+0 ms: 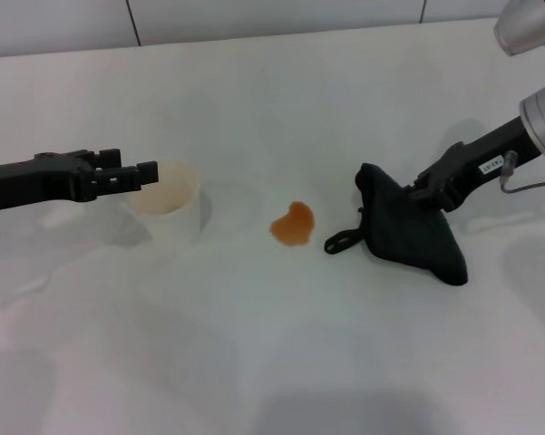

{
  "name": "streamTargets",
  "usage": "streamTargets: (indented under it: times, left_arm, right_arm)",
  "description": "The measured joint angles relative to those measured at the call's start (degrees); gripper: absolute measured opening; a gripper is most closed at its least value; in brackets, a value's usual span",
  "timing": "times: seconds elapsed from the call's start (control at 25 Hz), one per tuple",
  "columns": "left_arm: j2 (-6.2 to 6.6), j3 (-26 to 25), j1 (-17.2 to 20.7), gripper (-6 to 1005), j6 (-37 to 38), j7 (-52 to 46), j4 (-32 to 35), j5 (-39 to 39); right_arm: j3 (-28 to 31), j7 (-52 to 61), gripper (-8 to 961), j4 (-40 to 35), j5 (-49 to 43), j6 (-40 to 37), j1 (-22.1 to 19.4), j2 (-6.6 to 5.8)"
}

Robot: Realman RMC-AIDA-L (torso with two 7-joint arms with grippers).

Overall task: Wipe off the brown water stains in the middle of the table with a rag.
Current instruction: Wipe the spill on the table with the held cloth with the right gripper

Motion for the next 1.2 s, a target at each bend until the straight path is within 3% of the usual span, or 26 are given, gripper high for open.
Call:
streamTargets:
  times: [1.2]
  left_arm:
    - [0.26,0.0,-0.36,877,0.0,0.01,0.01,-0.01]
  right_arm:
    - [-0.06,-0.97,121,-14.99,-1.73,7.3,2.04,-0.15]
